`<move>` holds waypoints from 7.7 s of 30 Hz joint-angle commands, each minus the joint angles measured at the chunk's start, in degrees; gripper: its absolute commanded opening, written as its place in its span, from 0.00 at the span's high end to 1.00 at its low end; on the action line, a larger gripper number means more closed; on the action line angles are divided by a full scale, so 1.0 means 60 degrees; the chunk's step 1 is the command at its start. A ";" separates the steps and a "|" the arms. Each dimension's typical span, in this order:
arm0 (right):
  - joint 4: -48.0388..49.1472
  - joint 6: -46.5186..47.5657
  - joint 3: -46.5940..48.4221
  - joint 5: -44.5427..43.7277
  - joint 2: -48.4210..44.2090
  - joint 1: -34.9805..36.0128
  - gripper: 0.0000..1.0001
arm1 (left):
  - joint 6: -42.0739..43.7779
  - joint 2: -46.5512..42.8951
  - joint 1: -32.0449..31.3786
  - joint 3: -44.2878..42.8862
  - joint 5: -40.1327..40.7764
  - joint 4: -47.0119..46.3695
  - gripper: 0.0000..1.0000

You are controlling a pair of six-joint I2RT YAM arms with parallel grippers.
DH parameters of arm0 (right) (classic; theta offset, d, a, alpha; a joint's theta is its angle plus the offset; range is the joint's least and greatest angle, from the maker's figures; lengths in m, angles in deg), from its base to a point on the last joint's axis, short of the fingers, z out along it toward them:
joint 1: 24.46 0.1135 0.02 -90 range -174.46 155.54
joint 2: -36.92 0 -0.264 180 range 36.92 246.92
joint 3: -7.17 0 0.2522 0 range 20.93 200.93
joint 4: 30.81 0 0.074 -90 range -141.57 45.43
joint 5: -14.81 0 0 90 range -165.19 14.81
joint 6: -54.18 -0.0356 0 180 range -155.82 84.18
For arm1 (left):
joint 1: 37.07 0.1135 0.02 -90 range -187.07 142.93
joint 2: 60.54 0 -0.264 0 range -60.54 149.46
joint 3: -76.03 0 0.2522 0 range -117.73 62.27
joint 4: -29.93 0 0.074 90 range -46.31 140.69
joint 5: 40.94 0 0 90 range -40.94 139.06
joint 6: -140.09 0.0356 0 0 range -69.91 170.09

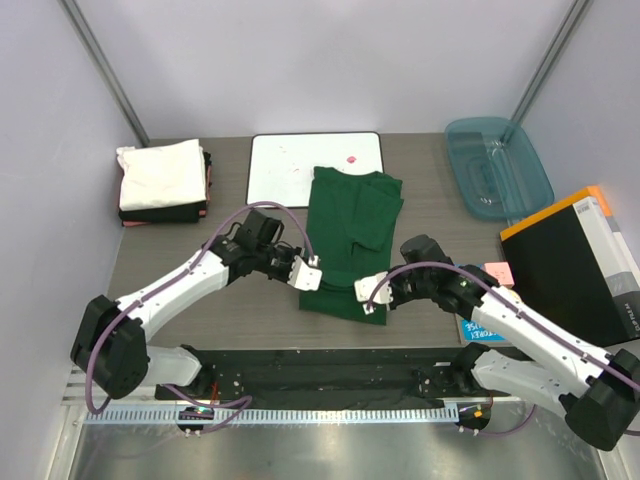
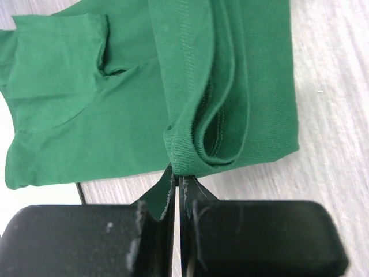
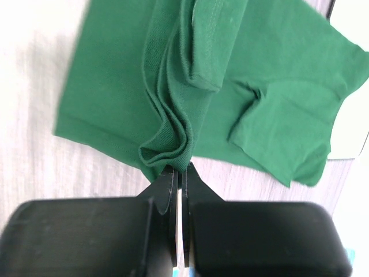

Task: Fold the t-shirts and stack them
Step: Fold the folded rectangular tshirt in 1/3 of the way, then grab one side of the 2/3 rectangular tshirt with both arms, then fold the long partially folded tshirt into a neat square

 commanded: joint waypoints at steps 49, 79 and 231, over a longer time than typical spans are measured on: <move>0.0572 0.0224 0.0611 0.2227 0.1699 -0.1540 0.21 | 0.0358 -0.0273 0.0966 0.0967 -0.0759 -0.2223 0.81; 0.1699 -0.0903 -0.1723 0.0907 0.1492 0.0221 0.17 | 0.1595 0.0104 -0.1000 0.2408 0.0883 -0.2224 0.76; -0.0353 0.1880 0.3008 0.0746 0.3205 -0.2313 0.99 | 0.1641 0.3321 0.0508 -0.5102 -0.0935 0.2012 1.00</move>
